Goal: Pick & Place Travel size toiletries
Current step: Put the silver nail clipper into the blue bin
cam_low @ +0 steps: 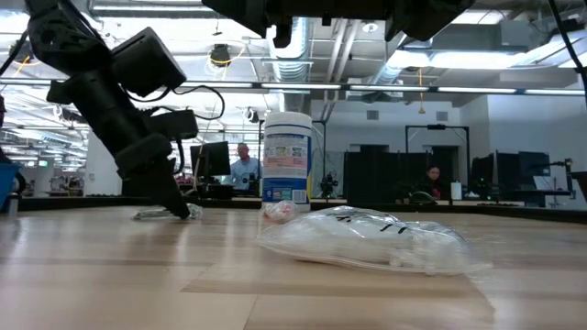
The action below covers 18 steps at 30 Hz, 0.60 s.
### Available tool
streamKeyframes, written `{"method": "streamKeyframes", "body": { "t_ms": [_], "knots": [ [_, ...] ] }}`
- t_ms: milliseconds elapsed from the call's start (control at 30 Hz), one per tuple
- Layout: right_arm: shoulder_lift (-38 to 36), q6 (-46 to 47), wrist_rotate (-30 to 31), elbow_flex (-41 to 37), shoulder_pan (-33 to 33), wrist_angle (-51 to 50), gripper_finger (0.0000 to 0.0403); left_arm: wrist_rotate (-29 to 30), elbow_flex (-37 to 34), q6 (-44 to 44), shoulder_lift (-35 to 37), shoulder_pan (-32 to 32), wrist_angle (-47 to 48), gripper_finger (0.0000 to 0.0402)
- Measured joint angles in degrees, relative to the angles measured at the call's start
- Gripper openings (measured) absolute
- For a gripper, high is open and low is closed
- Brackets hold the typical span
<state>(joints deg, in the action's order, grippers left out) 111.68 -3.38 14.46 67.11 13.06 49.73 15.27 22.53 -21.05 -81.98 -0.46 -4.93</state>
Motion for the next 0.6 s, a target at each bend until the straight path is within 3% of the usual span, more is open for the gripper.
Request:
{"method": "streamKeyframes", "body": {
  "t_ms": [300, 600],
  "knots": [
    [0.0, 0.0, 0.0, 0.0, -0.1, 0.0, 0.0255, 3.9, -0.2, -5.5, 11.4, -4.0, 7.7, 0.0045],
    [0.0, 0.0, 0.0, 0.0, -0.3, 0.0, 0.0255, 7.9, -0.1, -19.7, 26.6, -11.2, 21.4, 0.0045]
  ]
}}
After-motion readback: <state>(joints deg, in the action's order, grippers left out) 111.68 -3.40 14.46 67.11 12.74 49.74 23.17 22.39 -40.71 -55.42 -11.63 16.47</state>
